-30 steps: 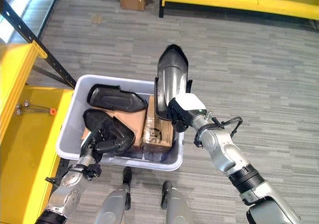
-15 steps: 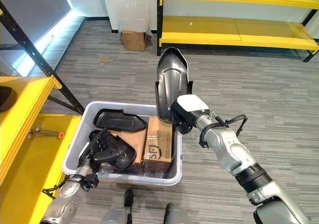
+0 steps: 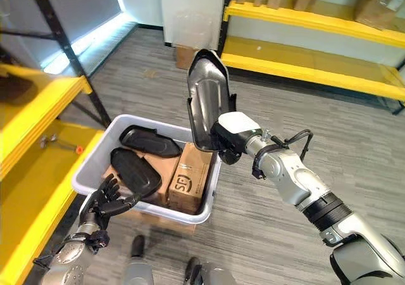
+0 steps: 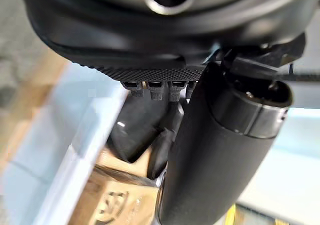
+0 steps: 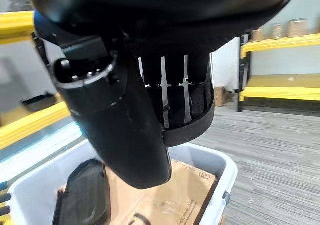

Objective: Move parts from the plastic box to the shelf.

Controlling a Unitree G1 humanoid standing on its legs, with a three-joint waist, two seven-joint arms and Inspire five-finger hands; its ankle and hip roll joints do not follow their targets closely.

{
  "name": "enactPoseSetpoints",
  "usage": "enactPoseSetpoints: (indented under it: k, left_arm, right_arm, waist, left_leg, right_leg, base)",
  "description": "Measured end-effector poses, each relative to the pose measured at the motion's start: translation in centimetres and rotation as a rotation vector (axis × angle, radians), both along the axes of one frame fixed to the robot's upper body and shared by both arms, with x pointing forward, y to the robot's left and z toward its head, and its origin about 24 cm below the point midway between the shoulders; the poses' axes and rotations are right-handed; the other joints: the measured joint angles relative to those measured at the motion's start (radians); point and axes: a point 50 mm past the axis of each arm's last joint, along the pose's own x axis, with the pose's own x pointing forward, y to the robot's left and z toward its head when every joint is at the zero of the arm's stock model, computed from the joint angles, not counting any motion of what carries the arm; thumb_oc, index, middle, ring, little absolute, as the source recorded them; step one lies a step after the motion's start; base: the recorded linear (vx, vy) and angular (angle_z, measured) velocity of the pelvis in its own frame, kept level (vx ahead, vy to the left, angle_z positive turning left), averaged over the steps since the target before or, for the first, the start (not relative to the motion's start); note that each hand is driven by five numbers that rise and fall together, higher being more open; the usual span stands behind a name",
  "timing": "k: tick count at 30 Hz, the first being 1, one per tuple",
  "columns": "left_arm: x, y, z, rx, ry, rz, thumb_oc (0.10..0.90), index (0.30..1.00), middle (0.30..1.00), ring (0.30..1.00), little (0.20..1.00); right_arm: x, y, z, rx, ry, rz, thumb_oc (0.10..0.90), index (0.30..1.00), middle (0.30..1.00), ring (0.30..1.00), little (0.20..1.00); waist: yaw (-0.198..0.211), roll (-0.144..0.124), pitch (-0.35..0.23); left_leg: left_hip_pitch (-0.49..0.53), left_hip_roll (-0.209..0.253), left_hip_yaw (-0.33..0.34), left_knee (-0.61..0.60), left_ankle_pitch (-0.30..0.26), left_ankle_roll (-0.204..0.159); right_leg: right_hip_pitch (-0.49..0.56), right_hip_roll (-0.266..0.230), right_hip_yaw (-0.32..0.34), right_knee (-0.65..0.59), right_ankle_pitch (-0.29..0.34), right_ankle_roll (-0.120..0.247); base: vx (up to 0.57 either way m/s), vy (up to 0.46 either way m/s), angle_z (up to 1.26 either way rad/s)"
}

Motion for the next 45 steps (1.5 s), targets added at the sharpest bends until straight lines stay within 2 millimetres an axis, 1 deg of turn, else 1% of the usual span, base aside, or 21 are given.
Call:
enactPoseSetpoints:
  k: [2,4,7,8,9,10,11,12,15,17,19,20,22,23,25,31,34,39,43,44,45]
  left_arm:
    - [-0.5,0.1,-0.6,-0.001,0.028,0.008,0.900,1.000,1.000,1.000,1.000]
    - [-0.7,-0.1,-1.0,-0.010,0.049,0.006,0.900,1.000,1.000,1.000,1.000]
    - [-0.4,-1.7,-1.2,-0.028,0.058,-0.070,0.900,1.000,1.000,1.000,1.000]
    - [-0.3,-2.1,-1.1,-0.034,0.051,-0.090,0.900,1.000,1.000,1.000,1.000]
    - [-0.2,-2.8,-1.1,-0.048,0.048,-0.109,0.900,1.000,1.000,1.000,1.000]
    - [-0.1,-3.6,-0.6,-0.060,0.027,-0.149,0.900,1.000,1.000,1.000,1.000]
    - [0.3,-4.5,0.1,-0.070,-0.007,-0.206,0.900,1.000,1.000,1.000,1.000]
    - [0.3,-4.8,-0.2,-0.083,0.005,-0.208,0.900,1.000,1.000,1.000,1.000]
    - [-0.4,-3.8,-0.9,-0.074,0.045,-0.166,0.900,1.000,1.000,1.000,1.000]
    - [0.3,-4.0,-1.3,-0.073,0.068,-0.177,0.900,1.000,1.000,1.000,1.000]
    - [0.0,-4.0,-1.3,-0.073,0.065,-0.183,0.900,1.000,1.000,1.000,1.000]
    - [0.0,-3.9,-1.1,-0.069,0.055,-0.175,0.900,1.000,1.000,1.000,1.000]
    - [0.0,-3.4,-0.7,-0.064,0.040,-0.156,0.900,1.000,1.000,1.000,1.000]
    - [-0.4,-2.9,-0.8,-0.054,0.045,-0.150,0.900,1.000,1.000,1.000,1.000]
    - [-0.8,-2.5,-1.0,-0.041,0.063,-0.145,0.900,1.000,1.000,1.000,1.000]
    - [-0.7,-2.3,-0.9,-0.041,0.058,-0.130,0.900,1.000,1.000,1.000,1.000]
    - [-0.6,-2.3,-0.7,-0.041,0.048,-0.132,0.900,1.000,1.000,1.000,1.000]
    - [-0.4,-2.2,-0.5,-0.034,0.040,-0.132,0.900,1.000,1.000,1.000,1.000]
    - [-0.1,-1.6,-0.2,-0.018,0.024,-0.107,0.900,1.000,1.000,1.000,1.000]
    - [0.0,-1.3,0.0,-0.002,0.019,-0.103,0.900,1.000,1.000,1.000,1.000]
    - [0.0,-1.2,0.0,0.005,0.018,-0.104,0.900,1.000,1.000,1.000,1.000]
  right_arm:
    - [0.0,0.1,0.1,0.008,-0.005,0.002,0.400,0.300,0.300,0.300,0.300]
    - [-0.2,-0.1,-0.6,0.015,0.013,-0.008,0.400,0.300,0.300,0.300,0.300]
    - [-1.4,-1.1,-2.2,0.064,0.045,-0.041,0.400,0.300,0.300,0.300,0.300]
    - [-1.8,-1.4,-2.3,0.085,0.041,-0.052,0.400,0.300,0.300,0.300,0.300]
    - [-1.8,-1.8,-2.3,0.087,0.038,-0.065,0.400,0.300,0.300,0.300,0.300]
    - [-1.8,-2.6,-1.6,0.064,0.019,-0.080,0.400,0.300,0.300,0.300,0.300]
    - [-1.9,-3.9,-1.0,0.052,-0.002,-0.123,0.400,0.300,0.300,0.300,0.300]
    - [-1.4,-4.2,-1.6,0.119,-0.004,-0.182,0.400,0.300,0.300,0.300,0.300]
    - [-1.5,-3.4,-1.7,0.142,-0.004,-0.144,0.400,0.300,0.300,0.300,0.300]
    - [-2.2,-4.6,-2.9,0.190,0.018,-0.206,0.400,0.300,0.300,0.300,0.300]
    - [-2.5,-4.7,-4.0,0.179,0.062,-0.222,0.400,0.300,0.300,0.300,0.300]
    - [-2.5,-4.6,-4.0,0.180,0.063,-0.223,0.400,0.300,0.300,0.300,0.300]
    - [-2.5,-4.6,-4.3,0.184,0.070,-0.231,0.400,0.300,0.300,0.300,0.300]
    - [-2.6,-4.3,-4.6,0.187,0.082,-0.225,0.400,0.300,0.300,0.300,0.300]
    - [-2.2,-3.6,-4.3,0.213,0.064,-0.211,0.400,0.300,0.300,0.300,0.300]
    - [-2.4,-2.2,-5.1,0.200,0.100,-0.155,0.400,0.300,0.300,0.300,0.300]
    - [-1.3,-1.6,-5.3,0.183,0.119,-0.165,0.400,0.300,0.300,0.300,0.300]
    - [0.4,0.0,-2.2,0.165,0.029,-0.104,0.400,0.300,0.300,0.300,0.300]
    - [0.5,0.8,-1.9,0.141,0.016,-0.056,0.400,0.300,0.300,0.300,0.300]
    - [0.4,1.2,-2.1,0.128,0.018,-0.033,0.400,0.300,0.300,0.300,0.300]
    - [0.4,1.3,-2.2,0.123,0.024,-0.026,0.400,0.300,0.300,0.300,0.300]
  waist:
    - [0.006,-0.002,0.000]
    - [-0.028,-0.001,0.001]
    - [-0.079,0.018,0.004]
    - [-0.090,0.028,0.005]
    - [-0.091,0.058,0.004]
    - [-0.115,0.083,0.002]
    - [-0.147,0.094,0.008]
    - [-0.151,0.099,0.007]
    - [-0.061,0.104,0.007]
    - [-0.056,0.085,0.016]
    - [-0.052,0.086,0.014]
    - [-0.047,0.101,0.008]
    - [-0.050,0.093,0.005]
    - [-0.050,0.063,-0.013]
    - [-0.025,0.072,-0.021]
    - [0.033,0.057,-0.022]
    - [0.060,0.036,-0.022]
    - [0.069,0.009,-0.023]
    - [0.071,0.006,-0.023]
    - [0.053,0.007,-0.023]
    - [0.055,0.013,-0.019]
  left_leg:
    - [0.043,-0.002,0.001,0.105,-0.033,-0.036]
    - [0.094,0.000,0.016,0.175,-0.052,-0.050]
    - [0.220,0.030,0.140,0.192,-0.119,-0.057]
    - [0.228,0.029,0.158,0.182,-0.140,-0.044]
    - [0.248,0.043,0.177,0.129,-0.165,-0.037]
    - [0.261,0.048,0.196,0.051,-0.192,-0.023]
    - [0.299,0.019,0.218,-0.060,-0.248,-0.053]
    - [0.314,0.010,0.222,-0.143,-0.205,-0.087]
    - [0.295,-0.019,0.285,-0.161,-0.192,-0.035]
    - [0.243,-0.097,0.201,-0.106,-0.237,0.022]
    - [0.220,-0.151,0.141,-0.075,-0.244,0.040]
    - [0.196,-0.140,0.133,-0.056,-0.243,0.038]
    - [0.167,-0.151,0.142,-0.058,-0.232,0.041]
    - [0.165,-0.188,0.138,-0.074,-0.231,0.037]
    - [0.165,-0.198,0.122,-0.087,-0.215,0.053]
    - [0.147,-0.244,0.100,-0.085,-0.188,0.041]
    - [0.140,-0.275,0.063,-0.067,-0.210,0.067]
    - [0.103,-0.347,0.039,0.003,-0.239,0.107]
    - [0.099,-0.382,0.019,0.024,-0.254,0.137]
    - [0.097,-0.385,-0.002,0.019,-0.249,0.149]
    - [0.102,-0.390,-0.037,0.013,-0.264,0.191]
  right_leg:
    - [0.004,-0.014,-0.039,-0.045,0.024,-0.012]
    - [0.029,-0.031,-0.101,-0.097,0.046,0.028]
    - [0.073,-0.067,-0.253,-0.164,0.079,0.104]
    - [0.067,-0.072,-0.291,-0.182,0.073,0.187]
    - [0.030,-0.085,-0.311,-0.098,0.012,0.203]
    - [-0.037,-0.143,-0.243,0.155,-0.034,0.126]
    - [-0.047,-0.161,-0.137,0.223,-0.117,0.123]
    - [-0.057,-0.167,-0.140,0.210,-0.086,0.127]
    - [-0.091,-0.151,-0.096,0.124,-0.049,0.181]
    - [-0.034,-0.220,-0.185,0.059,0.030,0.213]
    - [-0.008,-0.234,-0.188,0.026,0.047,0.239]
    - [-0.007,-0.236,-0.207,0.000,0.055,0.268]
    - [-0.027,-0.307,-0.196,0.165,0.012,0.219]
    - [0.012,-0.344,-0.167,0.133,-0.017,0.267]
    - [0.041,-0.338,-0.196,0.054,0.028,0.289]
    - [0.057,-0.377,-0.217,0.039,0.083,0.297]
    - [0.118,-0.399,-0.268,0.002,0.108,0.324]
    - [0.143,-0.481,-0.269,-0.010,0.166,0.335]
    - [0.141,-0.490,-0.149,0.003,0.220,0.331]
    - [0.104,-0.485,0.013,0.037,0.228,0.322]
    - [0.076,-0.441,0.085,0.072,0.191,0.328]
  base:
    - [-0.08,-0.069,0.77]
    - [-0.05,0.027,1.68]
    - [-0.08,0.163,1.86]
    - [-0.03,0.176,1.24]
    - [-0.02,0.203,1.27]
    - [-0.01,0.159,1.71]
    - [0.00,0.102,1.84]
    - [0.00,0.014,1.21]
    - [0.01,0.413,-0.48]
    - [0.01,0.244,0.16]
    - [0.01,0.174,0.26]
    - [0.02,0.209,0.06]
    - [0.04,0.187,0.35]
    - [0.04,0.115,0.35]
    - [0.03,0.109,0.11]
    - [0.06,0.122,0.21]
    - [0.09,0.208,0.43]
    - [0.10,0.205,0.38]
    - [0.02,0.091,0.38]
    - [0.08,0.116,0.34]
    - [0.12,0.134,0.45]
